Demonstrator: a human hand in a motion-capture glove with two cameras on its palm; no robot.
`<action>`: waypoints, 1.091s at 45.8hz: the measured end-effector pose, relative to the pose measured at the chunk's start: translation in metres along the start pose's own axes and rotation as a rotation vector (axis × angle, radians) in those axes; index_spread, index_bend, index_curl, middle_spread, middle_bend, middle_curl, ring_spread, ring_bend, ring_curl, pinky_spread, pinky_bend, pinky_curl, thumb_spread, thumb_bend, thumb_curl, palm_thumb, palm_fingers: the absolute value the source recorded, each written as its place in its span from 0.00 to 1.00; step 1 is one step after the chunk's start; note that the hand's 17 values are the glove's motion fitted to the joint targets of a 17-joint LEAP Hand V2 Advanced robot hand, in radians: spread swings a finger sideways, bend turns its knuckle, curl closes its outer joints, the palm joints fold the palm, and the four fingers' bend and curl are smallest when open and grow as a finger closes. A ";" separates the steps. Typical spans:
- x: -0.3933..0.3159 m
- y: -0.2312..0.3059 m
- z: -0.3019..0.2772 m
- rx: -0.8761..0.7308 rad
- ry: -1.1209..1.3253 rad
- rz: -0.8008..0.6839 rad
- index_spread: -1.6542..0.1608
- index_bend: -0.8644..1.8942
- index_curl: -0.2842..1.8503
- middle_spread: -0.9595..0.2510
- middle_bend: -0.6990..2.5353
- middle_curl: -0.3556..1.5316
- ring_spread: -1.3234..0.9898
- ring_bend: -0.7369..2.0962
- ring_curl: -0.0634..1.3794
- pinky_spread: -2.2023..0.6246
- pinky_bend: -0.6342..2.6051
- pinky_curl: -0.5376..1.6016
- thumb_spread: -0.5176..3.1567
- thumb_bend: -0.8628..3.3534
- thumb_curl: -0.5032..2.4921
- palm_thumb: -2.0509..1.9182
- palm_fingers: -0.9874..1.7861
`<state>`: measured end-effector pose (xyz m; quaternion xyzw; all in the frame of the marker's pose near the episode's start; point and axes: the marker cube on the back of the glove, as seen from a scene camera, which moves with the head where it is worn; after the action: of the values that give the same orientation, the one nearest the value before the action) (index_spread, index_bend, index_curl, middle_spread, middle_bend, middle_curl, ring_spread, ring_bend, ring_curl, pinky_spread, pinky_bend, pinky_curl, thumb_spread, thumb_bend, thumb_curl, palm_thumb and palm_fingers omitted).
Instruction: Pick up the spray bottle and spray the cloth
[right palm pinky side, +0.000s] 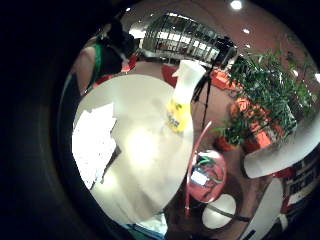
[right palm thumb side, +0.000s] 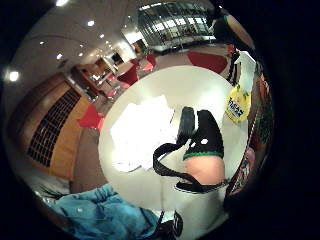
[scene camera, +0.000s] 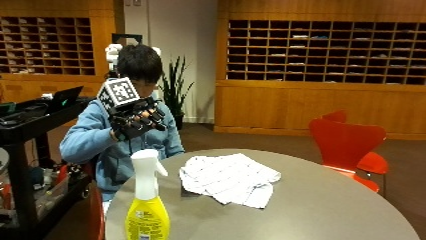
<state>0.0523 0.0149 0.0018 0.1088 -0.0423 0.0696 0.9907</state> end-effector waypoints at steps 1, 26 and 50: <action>0.004 0.000 0.000 0.017 -0.007 0.006 0.75 0.37 0.26 0.73 0.29 0.33 0.57 0.37 0.22 0.83 0.29 0.37 0.42 0.27 0.27 0.68 0.62; 0.108 -0.009 0.043 0.183 -0.262 0.347 0.76 0.34 0.23 0.75 0.28 0.38 0.57 0.40 0.27 0.82 0.32 0.41 0.44 0.22 0.30 0.69 0.56; 0.173 -0.035 0.128 0.149 -0.525 0.678 0.78 0.34 0.19 0.79 0.29 0.39 0.59 0.42 0.29 0.84 0.37 0.43 0.43 0.20 0.30 0.67 0.45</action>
<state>0.2191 -0.0248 0.1361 0.1738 -0.3211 0.3637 0.8570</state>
